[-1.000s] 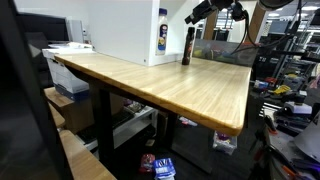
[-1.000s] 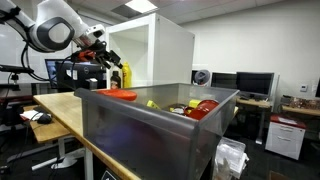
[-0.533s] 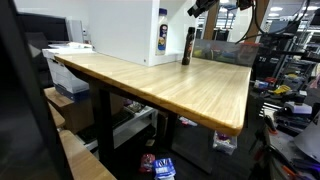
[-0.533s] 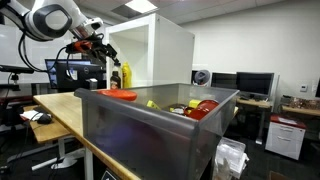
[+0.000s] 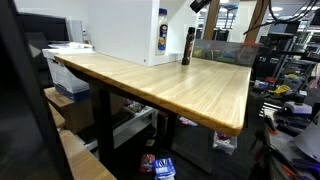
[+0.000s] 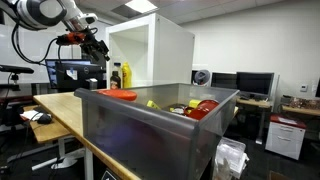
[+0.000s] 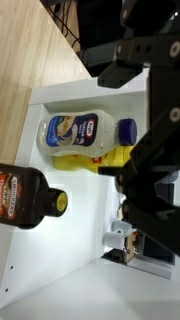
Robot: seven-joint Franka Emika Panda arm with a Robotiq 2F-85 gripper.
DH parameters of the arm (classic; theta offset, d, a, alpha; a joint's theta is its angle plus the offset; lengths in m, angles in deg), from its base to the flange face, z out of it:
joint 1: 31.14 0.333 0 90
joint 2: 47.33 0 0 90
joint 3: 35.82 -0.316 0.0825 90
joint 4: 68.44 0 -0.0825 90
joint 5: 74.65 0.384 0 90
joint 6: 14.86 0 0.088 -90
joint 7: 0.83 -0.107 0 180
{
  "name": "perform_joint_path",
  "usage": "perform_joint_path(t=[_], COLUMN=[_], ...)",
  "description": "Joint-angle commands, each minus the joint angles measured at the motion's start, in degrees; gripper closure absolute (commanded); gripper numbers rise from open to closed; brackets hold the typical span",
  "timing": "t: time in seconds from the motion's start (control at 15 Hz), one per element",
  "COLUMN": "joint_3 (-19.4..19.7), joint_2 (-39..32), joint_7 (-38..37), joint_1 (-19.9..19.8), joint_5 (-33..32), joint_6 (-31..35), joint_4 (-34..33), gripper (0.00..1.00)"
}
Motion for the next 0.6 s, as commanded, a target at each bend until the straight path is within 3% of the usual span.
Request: perform_joint_path(t=[0.0, 0.53], joint_3=[-2.61, -6.67], joint_2=[-0.21, -6.90], joint_7=[-0.66, -3.71], joint_1=[-0.76, -3.21], joint_5=[0.43, -0.76], joint_6=[-0.65, -1.81], joint_4=[0.18, -0.30], gripper=[0.47, 0.92])
